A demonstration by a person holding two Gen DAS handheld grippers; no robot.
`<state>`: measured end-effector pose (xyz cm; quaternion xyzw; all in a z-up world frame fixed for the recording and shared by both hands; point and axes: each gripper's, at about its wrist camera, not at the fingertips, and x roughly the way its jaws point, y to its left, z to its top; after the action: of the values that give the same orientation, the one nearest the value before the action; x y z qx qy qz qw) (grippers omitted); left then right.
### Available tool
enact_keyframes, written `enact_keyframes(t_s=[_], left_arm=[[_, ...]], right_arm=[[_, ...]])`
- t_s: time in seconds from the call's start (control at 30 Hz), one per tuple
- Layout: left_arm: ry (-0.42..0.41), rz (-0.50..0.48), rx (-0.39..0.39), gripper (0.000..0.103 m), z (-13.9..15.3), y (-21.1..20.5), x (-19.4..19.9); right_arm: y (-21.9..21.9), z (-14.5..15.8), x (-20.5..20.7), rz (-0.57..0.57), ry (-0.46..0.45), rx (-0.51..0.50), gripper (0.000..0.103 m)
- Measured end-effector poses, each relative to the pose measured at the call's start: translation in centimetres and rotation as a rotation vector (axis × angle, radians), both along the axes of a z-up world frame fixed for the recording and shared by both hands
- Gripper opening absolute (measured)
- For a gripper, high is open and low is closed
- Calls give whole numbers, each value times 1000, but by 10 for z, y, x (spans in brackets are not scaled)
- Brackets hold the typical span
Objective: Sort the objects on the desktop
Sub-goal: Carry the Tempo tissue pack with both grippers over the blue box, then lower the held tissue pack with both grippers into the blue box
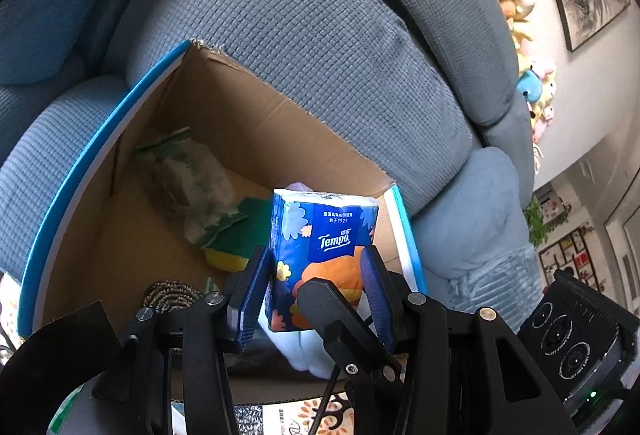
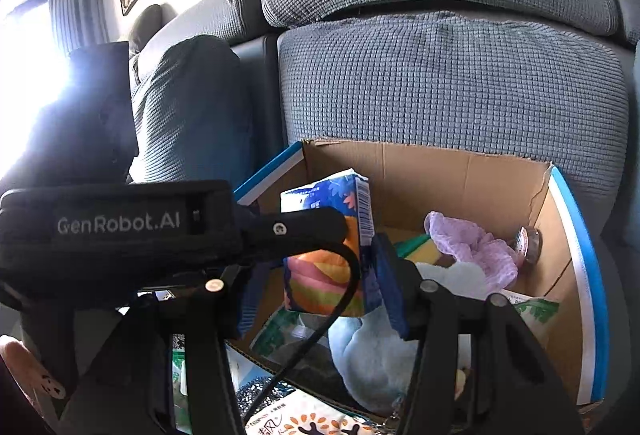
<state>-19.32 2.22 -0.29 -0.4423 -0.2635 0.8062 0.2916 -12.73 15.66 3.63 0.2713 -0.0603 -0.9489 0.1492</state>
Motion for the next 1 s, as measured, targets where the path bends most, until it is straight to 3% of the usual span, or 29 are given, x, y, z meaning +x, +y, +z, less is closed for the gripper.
enact_keyframes(t_s=[1.0], left_arm=[[19, 26, -31, 46, -9, -3, -3]], right_arm=[[-1, -12, -6, 13, -49, -8, 53]])
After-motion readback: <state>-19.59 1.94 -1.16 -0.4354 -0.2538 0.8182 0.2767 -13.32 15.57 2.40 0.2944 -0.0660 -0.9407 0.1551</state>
